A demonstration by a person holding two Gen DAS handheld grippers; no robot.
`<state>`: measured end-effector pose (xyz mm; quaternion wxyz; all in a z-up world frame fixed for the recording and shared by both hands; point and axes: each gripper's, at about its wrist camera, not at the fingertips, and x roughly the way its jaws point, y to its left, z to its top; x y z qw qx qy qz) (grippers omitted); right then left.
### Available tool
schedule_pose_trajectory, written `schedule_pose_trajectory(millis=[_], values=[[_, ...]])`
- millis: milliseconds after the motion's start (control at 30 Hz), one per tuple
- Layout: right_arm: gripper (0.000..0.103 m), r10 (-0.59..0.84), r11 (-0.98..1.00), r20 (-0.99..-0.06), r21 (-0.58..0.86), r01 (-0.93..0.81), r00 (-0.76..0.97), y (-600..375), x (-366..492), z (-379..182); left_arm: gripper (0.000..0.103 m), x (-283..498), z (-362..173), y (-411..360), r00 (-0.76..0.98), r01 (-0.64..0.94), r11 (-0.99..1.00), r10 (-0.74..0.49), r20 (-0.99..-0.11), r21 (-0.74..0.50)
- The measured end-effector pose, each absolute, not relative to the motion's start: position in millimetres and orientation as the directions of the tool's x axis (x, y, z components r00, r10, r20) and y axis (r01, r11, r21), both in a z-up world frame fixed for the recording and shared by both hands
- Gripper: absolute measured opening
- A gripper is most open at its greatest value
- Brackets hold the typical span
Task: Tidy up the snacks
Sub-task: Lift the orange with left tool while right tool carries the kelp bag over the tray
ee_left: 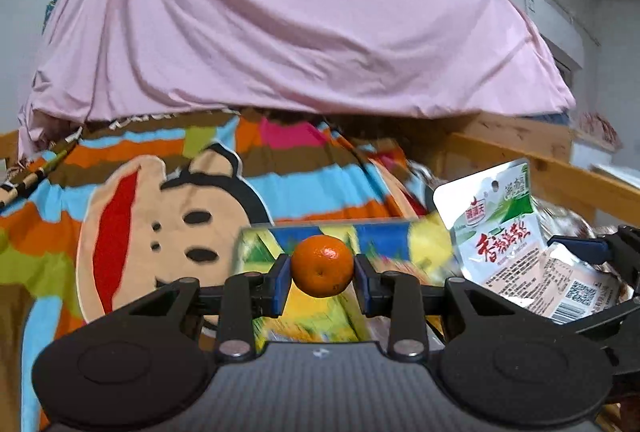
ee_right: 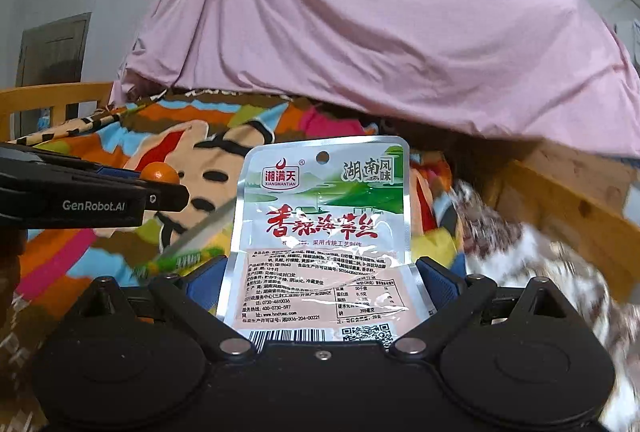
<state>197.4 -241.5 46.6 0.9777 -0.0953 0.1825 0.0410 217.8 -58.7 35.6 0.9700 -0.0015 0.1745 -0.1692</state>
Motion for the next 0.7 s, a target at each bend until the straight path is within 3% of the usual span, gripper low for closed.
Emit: schedule_pose_trajectory(millis=[233, 467, 700], values=[[0.098, 0.059, 0.979, -0.357, -0.163, -0.124, 0.932, -223.5, 272.2, 51.4, 0.036, 262.7, 19.3, -31.4, 0.914, 0.274, 0.960, -0.281, -0.293, -0.063], [0.098, 0.057, 0.983, -0.464, -0.126, -0.130, 0.884, -208.2, 324.7, 20.0, 0.036, 284.0, -13.8, -28.4, 0.894, 0.291, 0.954, -0.296, -0.335, -0.067], [0.098, 0.031, 0.961, -0.578, -0.206, -0.183, 0.816, -197.3, 358.8, -10.2, 0.036, 295.1, -32.7, -35.5, 0.855, 0.334, 0.942, -0.321, -0.407, -0.040]])
